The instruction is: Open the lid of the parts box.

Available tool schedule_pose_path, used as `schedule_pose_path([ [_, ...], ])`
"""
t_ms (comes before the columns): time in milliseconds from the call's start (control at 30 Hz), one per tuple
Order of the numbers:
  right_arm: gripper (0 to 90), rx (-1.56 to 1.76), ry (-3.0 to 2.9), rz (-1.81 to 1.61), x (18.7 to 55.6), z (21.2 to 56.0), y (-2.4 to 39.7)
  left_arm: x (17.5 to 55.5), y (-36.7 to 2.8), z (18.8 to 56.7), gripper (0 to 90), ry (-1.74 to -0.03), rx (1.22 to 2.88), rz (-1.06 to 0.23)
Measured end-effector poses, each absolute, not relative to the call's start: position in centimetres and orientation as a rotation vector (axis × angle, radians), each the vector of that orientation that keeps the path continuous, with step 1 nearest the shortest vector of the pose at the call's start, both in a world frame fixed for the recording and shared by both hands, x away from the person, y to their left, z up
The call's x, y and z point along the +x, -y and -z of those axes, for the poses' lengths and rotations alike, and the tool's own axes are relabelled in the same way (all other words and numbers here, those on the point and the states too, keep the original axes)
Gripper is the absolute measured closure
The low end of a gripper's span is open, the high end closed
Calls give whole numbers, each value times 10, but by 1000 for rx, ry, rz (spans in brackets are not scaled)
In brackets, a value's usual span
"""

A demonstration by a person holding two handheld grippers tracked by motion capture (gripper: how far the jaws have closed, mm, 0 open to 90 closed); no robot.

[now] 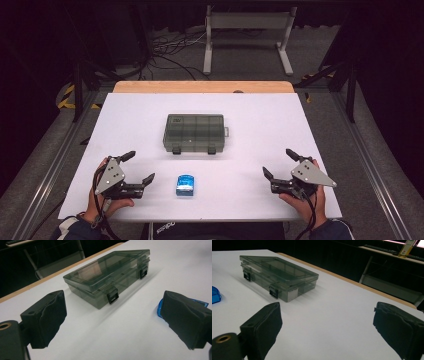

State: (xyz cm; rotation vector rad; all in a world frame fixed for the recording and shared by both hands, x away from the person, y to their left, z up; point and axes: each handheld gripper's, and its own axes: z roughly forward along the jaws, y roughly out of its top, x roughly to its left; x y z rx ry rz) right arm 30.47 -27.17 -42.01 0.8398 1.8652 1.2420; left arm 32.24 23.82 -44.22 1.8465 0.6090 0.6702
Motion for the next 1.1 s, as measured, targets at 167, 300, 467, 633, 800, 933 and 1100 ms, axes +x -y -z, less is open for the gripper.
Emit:
schedule_pose_path([
  [167,87,841,-1891,-1210,308,425,268,323,-237,444,81,-607,1865,-669],
  [300,91,840,-1901,-1196,309,426,267,323,-237,443,86,-591,1880,-670],
  [467,91,856,-1921,-1192,315,429,266,330,-236,446,96,-596,1894,-650],
  [633,91,862,-1951,-1182,325,432,262,343,-236,449,96,-608,1937,-630],
  [800,99,875,-1992,-1169,342,434,253,360,-233,452,109,-643,1969,-598],
  [933,116,880,-2047,-1159,358,434,241,380,-228,454,142,-679,2019,-571],
  [1100,151,862,-2099,-1147,374,434,223,398,-221,454,196,-707,2050,-548],
])
